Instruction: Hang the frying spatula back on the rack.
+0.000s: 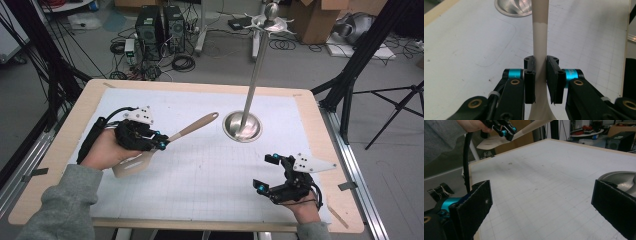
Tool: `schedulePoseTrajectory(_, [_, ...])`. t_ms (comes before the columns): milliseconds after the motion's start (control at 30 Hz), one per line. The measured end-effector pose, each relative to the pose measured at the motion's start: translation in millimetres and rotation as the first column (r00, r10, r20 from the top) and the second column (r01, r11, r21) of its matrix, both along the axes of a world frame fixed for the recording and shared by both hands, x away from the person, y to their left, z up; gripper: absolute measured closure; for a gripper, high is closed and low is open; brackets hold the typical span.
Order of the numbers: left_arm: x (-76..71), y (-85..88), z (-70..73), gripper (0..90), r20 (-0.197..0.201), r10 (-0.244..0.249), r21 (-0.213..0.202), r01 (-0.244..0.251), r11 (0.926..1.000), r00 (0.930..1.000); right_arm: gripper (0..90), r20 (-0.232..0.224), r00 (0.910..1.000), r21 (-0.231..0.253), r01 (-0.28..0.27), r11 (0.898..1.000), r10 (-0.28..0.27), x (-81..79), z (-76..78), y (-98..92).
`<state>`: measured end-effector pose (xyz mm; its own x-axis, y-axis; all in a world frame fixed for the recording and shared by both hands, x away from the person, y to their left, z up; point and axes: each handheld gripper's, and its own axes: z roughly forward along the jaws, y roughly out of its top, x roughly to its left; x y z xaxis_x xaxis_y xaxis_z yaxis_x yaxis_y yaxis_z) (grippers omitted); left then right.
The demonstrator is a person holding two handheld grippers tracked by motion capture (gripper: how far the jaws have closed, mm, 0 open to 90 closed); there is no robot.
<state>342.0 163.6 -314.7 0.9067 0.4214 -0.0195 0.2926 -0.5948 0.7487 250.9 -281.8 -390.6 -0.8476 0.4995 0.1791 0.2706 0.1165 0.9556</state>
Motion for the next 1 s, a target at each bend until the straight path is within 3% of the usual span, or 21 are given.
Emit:
schedulePoseTrajectory(300, [5.8, -2.7, 14.1, 77.6, 0.016, 0.014, -0.048, -0.013, 0.9988, 0.9998, 2.3, 0.009, 0.9999, 0.010, 0.003, 1.000, -0.003, -0.3, 0.8, -1.3])
schedulePoseTrajectory(700, [14.8, -11.5, 40.6, 77.5, 0.040, -0.001, -0.053, 0.003, 0.9986, 0.9992, 2.3, 0.015, 0.9998, 0.021, 0.009, 1.000, -0.010, -2.8, 1.9, -5.3])
schedulePoseTrajectory(1000, [23.3, -17.1, 50.6, 77.6, 0.041, -0.011, -0.064, 0.014, 0.9978, 0.9991, 2.3, 0.010, 0.9999, 0.000, 0.003, 1.000, -0.003, -4.6, 2.0, -5.0])
